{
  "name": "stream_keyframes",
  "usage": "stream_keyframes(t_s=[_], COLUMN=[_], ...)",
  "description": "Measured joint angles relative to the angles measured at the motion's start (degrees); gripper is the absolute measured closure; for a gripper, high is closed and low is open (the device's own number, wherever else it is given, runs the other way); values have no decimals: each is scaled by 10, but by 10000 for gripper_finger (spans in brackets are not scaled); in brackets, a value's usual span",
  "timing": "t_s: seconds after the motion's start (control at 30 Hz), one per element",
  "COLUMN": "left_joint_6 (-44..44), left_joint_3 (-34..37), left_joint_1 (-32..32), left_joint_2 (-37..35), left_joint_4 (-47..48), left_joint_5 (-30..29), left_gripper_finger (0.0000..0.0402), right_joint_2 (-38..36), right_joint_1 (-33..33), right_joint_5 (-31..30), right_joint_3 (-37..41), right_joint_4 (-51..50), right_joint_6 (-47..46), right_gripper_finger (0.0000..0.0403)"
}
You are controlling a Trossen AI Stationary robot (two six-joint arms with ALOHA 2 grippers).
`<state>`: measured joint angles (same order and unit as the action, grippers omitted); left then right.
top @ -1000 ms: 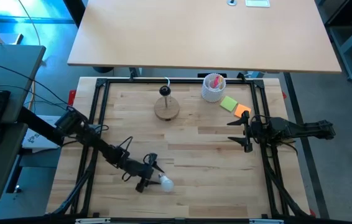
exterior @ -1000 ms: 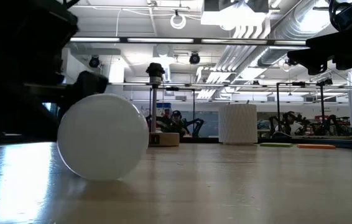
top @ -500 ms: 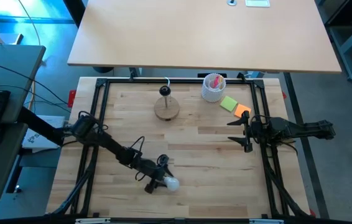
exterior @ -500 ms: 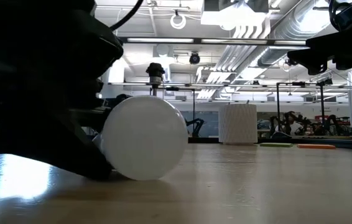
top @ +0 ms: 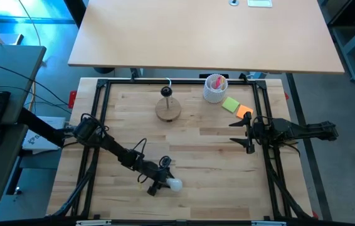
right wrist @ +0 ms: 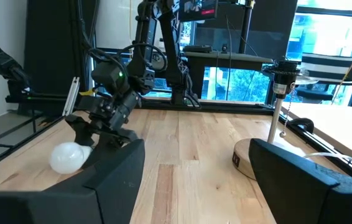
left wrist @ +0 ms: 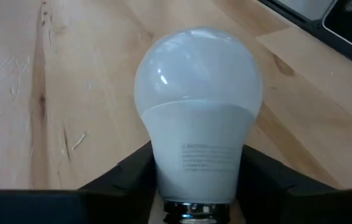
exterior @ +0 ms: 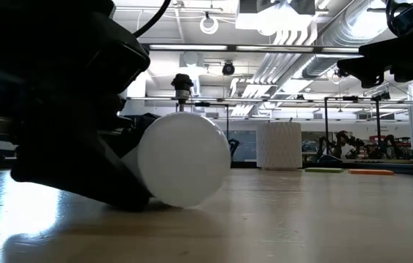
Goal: Screw lightbulb
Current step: Insert the light bulb into the lamp
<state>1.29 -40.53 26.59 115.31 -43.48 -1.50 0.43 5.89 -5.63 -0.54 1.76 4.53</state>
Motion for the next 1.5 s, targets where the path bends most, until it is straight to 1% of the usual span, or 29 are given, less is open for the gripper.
stream_keyframes(t_s=[0.13,0.43,0.5,0.63,0.8,1.03,1.4,1.5], left_joint_6=[33,63,72,121,150,87,8,1], left_joint_3=[0,1,1,0,0,0,0,10], left_joint_1=[0,1,1,2,3,-11,-50,-54], left_joint_2=[0,0,-5,-16,-28,-45,-71,-78], left_joint_4=[-2,-28,-28,-21,-25,-27,-31,-32], left_joint_5=[-15,-37,-56,-117,-142,-186,-190,-188], left_gripper_finger=[250,253,254,254,259,260,261,261], right_joint_2=[0,0,0,0,0,0,0,0], right_joint_1=[0,0,0,0,0,0,0,0], right_joint_5=[0,0,0,0,0,0,0,0], right_joint_3=[0,0,0,0,0,0,0,0], right_joint_4=[0,0,0,0,0,0,0,0], right_joint_6=[0,0,0,0,0,0,0,0], right_gripper_finger=[117,117,117,117,117,117,117,117])
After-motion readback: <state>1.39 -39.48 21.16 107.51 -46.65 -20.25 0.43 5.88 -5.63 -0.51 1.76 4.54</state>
